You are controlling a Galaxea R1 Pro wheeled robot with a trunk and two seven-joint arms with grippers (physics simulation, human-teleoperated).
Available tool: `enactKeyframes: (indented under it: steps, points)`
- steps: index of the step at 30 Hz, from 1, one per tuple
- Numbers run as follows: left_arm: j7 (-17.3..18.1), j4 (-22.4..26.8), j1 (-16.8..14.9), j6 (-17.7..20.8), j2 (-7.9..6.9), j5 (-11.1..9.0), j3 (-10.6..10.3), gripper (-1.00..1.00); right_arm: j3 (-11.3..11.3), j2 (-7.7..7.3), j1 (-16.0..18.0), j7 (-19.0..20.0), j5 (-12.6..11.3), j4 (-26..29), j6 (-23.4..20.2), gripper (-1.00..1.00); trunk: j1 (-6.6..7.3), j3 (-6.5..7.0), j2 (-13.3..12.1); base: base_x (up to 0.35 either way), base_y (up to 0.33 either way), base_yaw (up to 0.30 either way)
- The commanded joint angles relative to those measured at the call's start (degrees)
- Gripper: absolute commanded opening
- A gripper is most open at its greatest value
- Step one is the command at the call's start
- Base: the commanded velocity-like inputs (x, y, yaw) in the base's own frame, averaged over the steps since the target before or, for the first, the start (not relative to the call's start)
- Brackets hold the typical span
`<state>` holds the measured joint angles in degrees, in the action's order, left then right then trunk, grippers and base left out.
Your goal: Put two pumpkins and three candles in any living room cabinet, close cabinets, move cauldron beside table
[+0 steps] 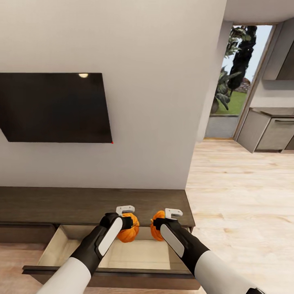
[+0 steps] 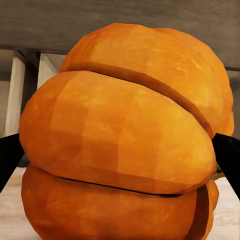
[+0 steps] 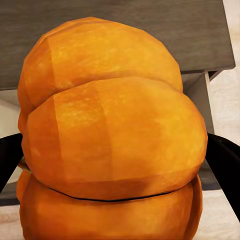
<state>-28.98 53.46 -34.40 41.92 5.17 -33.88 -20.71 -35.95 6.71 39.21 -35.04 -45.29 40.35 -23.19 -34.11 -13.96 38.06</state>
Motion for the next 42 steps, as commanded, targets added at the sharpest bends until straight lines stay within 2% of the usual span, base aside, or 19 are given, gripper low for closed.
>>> enactKeyframes:
  steps: [1, 6, 12, 16, 18, 22, 26, 30, 42]
  points:
    - [-0.49, 0.07, -0.06, 0.09, 0.07, -0.53, -0.15, -1.0, -0.25, -0.03, 0.08, -0.55, -0.33, 0.08, -0.16, -1.0, -0.24, -0.28, 0.5, 0.0, 0.0, 0.0]
    - [-0.22, 0.07, -0.06, 0.1, 0.8, -0.64, -1.72, -1.0, -0.26, -0.03, 0.08, -0.49, -0.33, 0.08, -0.11, -1.0, -0.9, -0.82, 1.71, 0.0, 0.0, 0.0]
    - [-0.2, 0.07, -0.06, 1.23, 0.89, -0.81, -2.04, -1.0, -0.26, -0.03, 0.08, -0.37, -0.33, 0.12, -0.1, -1.0, -2.22, -1.89, 4.11, 0.0, 0.0, 0.0]
    - [-0.37, 0.07, -0.06, 5.21, 0.7, -0.72, -1.58, -1.0, -0.26, -0.03, 0.09, -0.22, -0.33, 0.16, -0.3, -1.0, -3.1, -2.61, 5.72, 0.0, 0.0, 0.0]
    - [-0.58, 0.07, -0.06, 6.02, 0.47, -0.68, -0.97, -1.0, -0.26, -0.05, 0.08, -0.39, -0.33, 0.17, -2.05, -1.0, -3.54, -2.97, 6.52, 0.0, 0.0, 0.0]
    - [-0.87, 0.0, -0.06, 6.37, 0.38, -0.66, -0.32, -1.0, -0.26, -0.11, 0.1, -0.66, -0.25, 0.17, -4.82, -1.0, -4.42, -3.69, 8.12, 0.0, 0.0, 0.0]
    - [-1.06, -0.24, -0.06, 6.41, 0.36, -0.52, -0.3, -1.0, -0.26, -0.15, 0.09, -1.08, -0.24, 0.17, -5.41, -1.0, -5.29, -4.41, 9.73, 0.0, 0.0, 0.0]
    - [-1.26, -0.71, -0.06, 6.38, 0.43, -0.3, -0.3, -1.0, -0.26, -0.72, 0.08, -3.82, -0.25, 0.15, -6.28, -1.0, -6.17, -5.12, 11.33, 0.0, 0.0, 0.0]
    - [-1.35, -1.43, -0.06, 6.3, 0.53, 0.17, -0.3, -1.0, -0.35, -0.82, 0.08, -4.48, -0.18, 0.24, -7.22, -1.0, -6.17, -5.12, 11.33, 0.0, 0.0, 0.0]
